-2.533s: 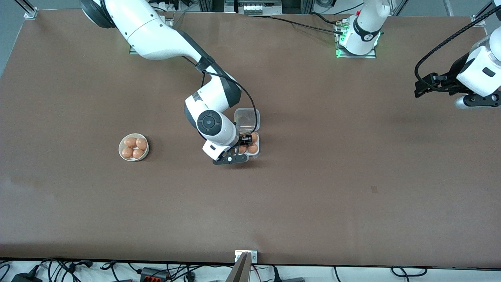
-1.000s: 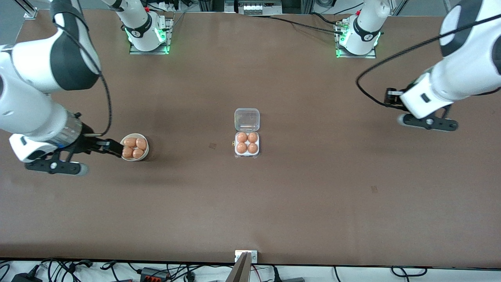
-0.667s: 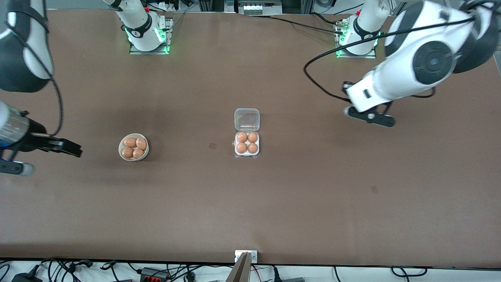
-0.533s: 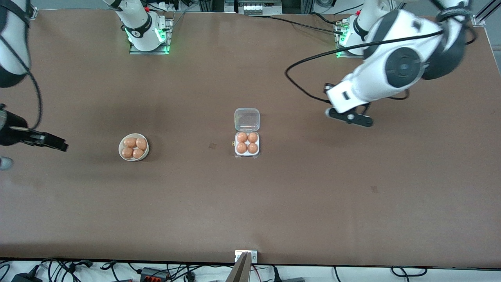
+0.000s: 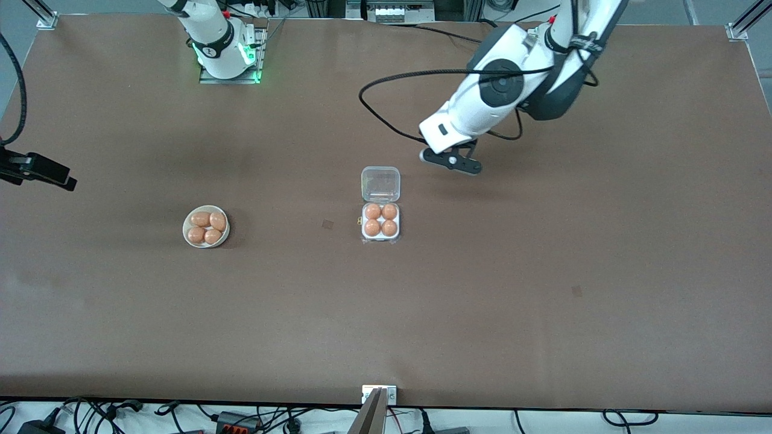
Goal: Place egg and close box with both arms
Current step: 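Move the left gripper over the open lid of the egg box, then push the lid down onto the egg box with the left gripper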
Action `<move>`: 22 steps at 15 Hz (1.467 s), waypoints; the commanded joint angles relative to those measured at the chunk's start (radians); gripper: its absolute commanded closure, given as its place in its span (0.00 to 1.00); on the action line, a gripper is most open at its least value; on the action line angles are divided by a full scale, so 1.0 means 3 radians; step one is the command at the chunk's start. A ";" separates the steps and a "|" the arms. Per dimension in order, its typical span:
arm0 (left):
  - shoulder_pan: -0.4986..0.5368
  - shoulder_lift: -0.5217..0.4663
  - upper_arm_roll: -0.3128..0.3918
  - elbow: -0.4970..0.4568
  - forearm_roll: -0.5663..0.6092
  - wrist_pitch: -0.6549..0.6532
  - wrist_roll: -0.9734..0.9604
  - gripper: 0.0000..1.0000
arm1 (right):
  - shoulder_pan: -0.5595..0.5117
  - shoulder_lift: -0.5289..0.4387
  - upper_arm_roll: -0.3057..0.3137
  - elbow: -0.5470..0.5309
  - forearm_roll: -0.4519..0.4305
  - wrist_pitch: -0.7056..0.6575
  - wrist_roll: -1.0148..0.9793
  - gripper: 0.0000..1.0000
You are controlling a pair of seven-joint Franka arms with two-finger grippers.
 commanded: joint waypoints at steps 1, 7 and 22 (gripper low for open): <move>0.0012 0.0142 -0.0331 -0.0241 -0.0055 0.0660 -0.0384 0.99 | 0.0014 -0.0449 0.0011 -0.0719 -0.0058 0.0347 -0.0068 0.00; -0.0380 0.0700 -0.0435 -0.0400 -0.0055 0.1817 -0.0646 0.99 | 0.0090 -0.0450 0.0022 -0.0633 -0.0053 0.0327 -0.0073 0.00; -0.0223 0.1171 -0.0041 0.0316 0.0247 0.2401 -0.0273 0.97 | 0.0085 -0.0419 0.0032 -0.0546 -0.0047 0.0275 -0.0068 0.00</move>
